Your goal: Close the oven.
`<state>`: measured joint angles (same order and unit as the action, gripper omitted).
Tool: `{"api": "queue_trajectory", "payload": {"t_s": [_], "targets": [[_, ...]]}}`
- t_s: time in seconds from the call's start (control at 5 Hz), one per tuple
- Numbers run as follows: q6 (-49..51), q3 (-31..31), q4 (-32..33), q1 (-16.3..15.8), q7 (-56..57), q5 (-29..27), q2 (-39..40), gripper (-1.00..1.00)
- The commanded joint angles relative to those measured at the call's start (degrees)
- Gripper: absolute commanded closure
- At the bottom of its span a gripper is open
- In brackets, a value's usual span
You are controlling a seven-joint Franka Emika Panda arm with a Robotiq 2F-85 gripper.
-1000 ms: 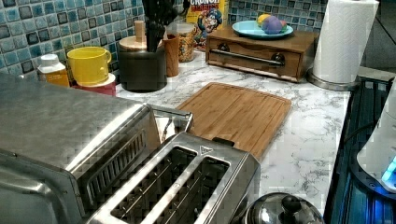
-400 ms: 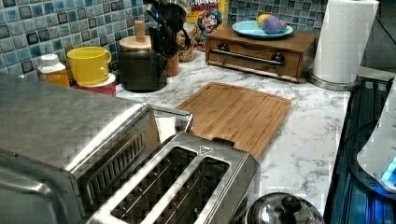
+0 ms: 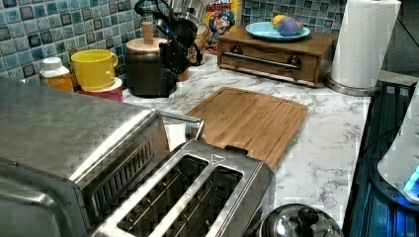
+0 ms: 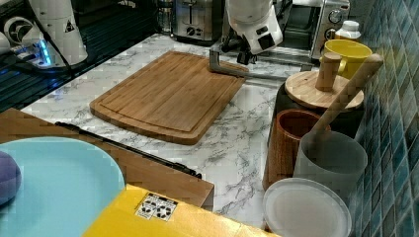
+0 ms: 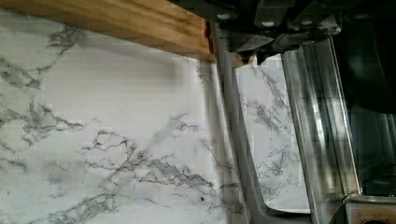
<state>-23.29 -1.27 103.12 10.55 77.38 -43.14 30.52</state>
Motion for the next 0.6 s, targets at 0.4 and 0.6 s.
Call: {"api": "queue_trajectory", "payload": {"t_s": [0.4,0.6], "targets": [[-7.94,-5.29,-6.50,-3.77,3.70,2.77,1.49,1.00],[-11.16,-5.20,-5.37,-3.29,0.82,3.64,1.44,1.00]]}}
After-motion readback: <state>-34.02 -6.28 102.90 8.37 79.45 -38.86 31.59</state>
